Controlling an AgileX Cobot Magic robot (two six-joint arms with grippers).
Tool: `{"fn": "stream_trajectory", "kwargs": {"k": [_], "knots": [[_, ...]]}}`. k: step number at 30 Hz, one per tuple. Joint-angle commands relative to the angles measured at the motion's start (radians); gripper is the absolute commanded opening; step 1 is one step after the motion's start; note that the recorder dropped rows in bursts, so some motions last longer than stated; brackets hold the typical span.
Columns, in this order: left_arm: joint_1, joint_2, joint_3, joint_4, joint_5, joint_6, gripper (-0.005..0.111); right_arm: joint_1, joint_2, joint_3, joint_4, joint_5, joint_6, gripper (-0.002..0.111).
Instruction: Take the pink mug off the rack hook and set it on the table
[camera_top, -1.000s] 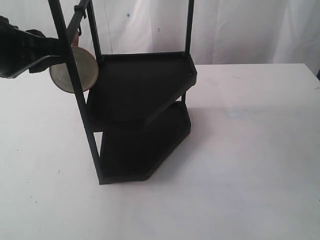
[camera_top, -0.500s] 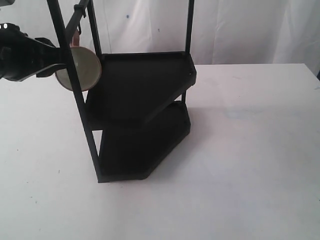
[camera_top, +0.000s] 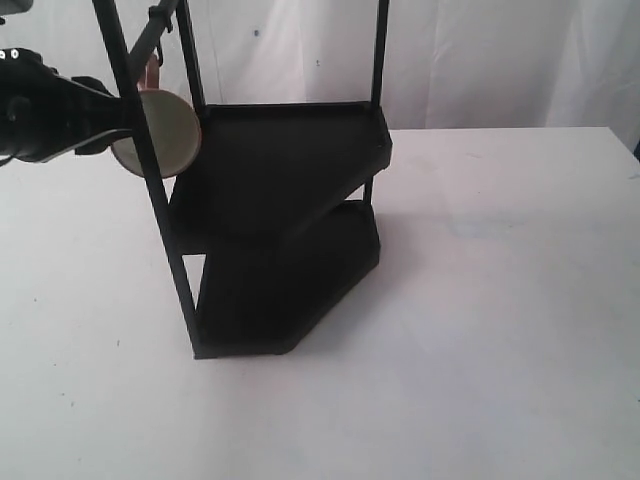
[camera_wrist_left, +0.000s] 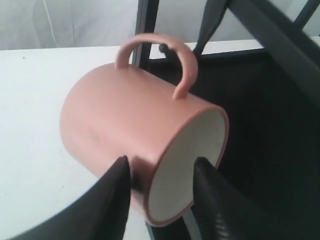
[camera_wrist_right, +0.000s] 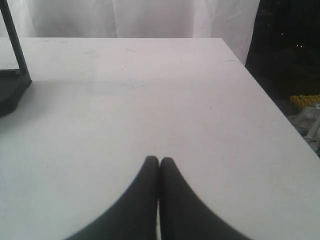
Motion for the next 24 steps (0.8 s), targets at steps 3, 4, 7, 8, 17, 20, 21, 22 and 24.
{"fn": "stream_trajectory", "kwargs": {"k": [3,4,7,8,17,20,21,22,24], "knots": [[0.003,0.048,-0.003,-0.006,-0.036,-0.005,0.044,-0.005,-0.005,0.002,-0.005,-0.004,0.002,0.000],[0.003,0.048,-0.003,-0.006,-0.038,-0.005,0.041,-0.005,-0.005,0.002,-0.005,-0.004,0.002,0.000],[0.003,0.047,-0.003,-0.004,-0.033,0.005,0.022,-0.005,-0.005,0.002,-0.005,-0.004,0.002,0.000],[0.003,0.047,-0.003,-0.004,-0.032,0.011,0.016,-0.005,-0.005,0.002,-0.005,-0.004,0.002,0.000],[0.003,0.016,-0.003,0.000,-0.004,0.033,0.000,-0.005,-0.005,0.002,-0.005,-0.004,0.025,0.000],[0.003,-0.030,-0.003,0.000,0.012,0.033,0.000,-0.005,-0.005,0.002,-0.005,-0.004,0.025,0.000],[0.003,-0.049,-0.003,0.000,0.026,0.033,0.000,-0.005,-0.005,0.002,-0.005,-0.004,0.025,0.000],[0.003,-0.065,-0.003,0.003,0.039,0.033,0.000,-0.005,-0.005,0.002,-0.005,-0.004,0.025,0.000],[0.003,-0.103,-0.003,0.015,0.075,0.033,0.000,-0.005,-0.005,0.002,-0.005,-0.004,0.025,0.000]]}}
